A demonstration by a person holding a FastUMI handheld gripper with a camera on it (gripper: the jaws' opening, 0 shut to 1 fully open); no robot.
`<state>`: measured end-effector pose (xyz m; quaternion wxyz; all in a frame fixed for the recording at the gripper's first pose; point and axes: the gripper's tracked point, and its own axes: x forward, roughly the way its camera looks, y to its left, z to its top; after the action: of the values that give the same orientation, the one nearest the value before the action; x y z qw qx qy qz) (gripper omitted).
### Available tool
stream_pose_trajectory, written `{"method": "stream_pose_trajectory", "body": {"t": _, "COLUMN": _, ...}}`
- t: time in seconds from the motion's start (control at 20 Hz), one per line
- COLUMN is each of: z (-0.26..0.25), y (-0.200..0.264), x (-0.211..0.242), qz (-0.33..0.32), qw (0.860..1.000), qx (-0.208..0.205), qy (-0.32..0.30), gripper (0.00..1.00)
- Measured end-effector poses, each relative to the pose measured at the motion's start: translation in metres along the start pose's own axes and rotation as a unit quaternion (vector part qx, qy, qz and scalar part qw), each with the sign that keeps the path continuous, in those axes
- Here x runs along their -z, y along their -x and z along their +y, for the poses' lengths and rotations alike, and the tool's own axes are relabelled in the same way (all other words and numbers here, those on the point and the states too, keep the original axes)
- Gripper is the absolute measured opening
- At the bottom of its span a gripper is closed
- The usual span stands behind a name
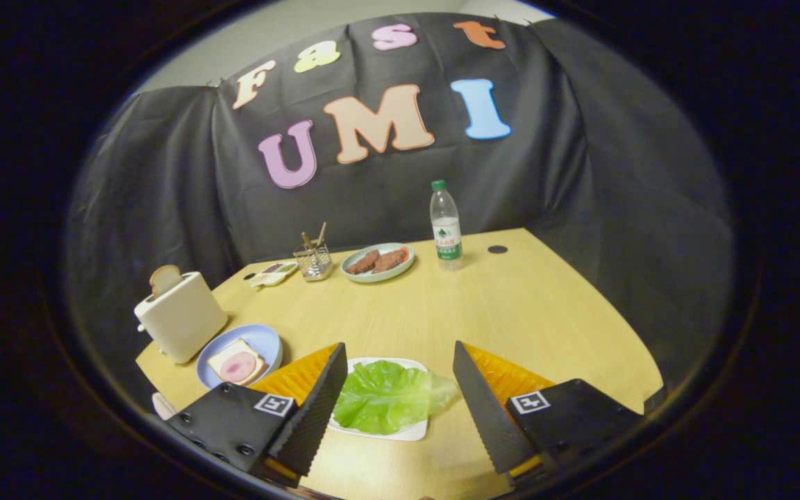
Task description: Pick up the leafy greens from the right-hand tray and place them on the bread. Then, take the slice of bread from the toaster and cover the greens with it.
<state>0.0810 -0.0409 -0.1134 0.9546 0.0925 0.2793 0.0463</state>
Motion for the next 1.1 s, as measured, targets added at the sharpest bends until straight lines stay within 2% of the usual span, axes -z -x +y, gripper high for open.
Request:
{"method": "stream_pose_trajectory", "body": {"t": 0.35, "z": -0.049, "y": -0.035, "x": 0.037, "qz": 0.113, "qw": 0.991, "qx": 0.031, "qy": -0.058, "gripper": 0.96}}
{"method": "stream_pose_trajectory", "body": {"t": 0.5, "z": -0.054, "y": -0.044, "x": 0.059, "qz": 0.151, "qw": 0.985, "qx": 0.029, "qy": -0.084, "gripper": 0.95}}
{"method": "stream_pose_trajectory", "body": {"t": 0.9, "z": -0.056, "y": -0.062, "x": 0.081, "qz": 0.179, "qw": 0.979, "qx": 0.026, "qy": -0.097, "gripper": 0.93}}
{"method": "stream_pose_trajectory", "body": {"t": 1.1, "z": -0.049, "y": -0.068, "x": 0.091, "qz": 0.194, "qw": 0.976, "qx": 0.021, "qy": -0.095, "gripper": 0.76}}
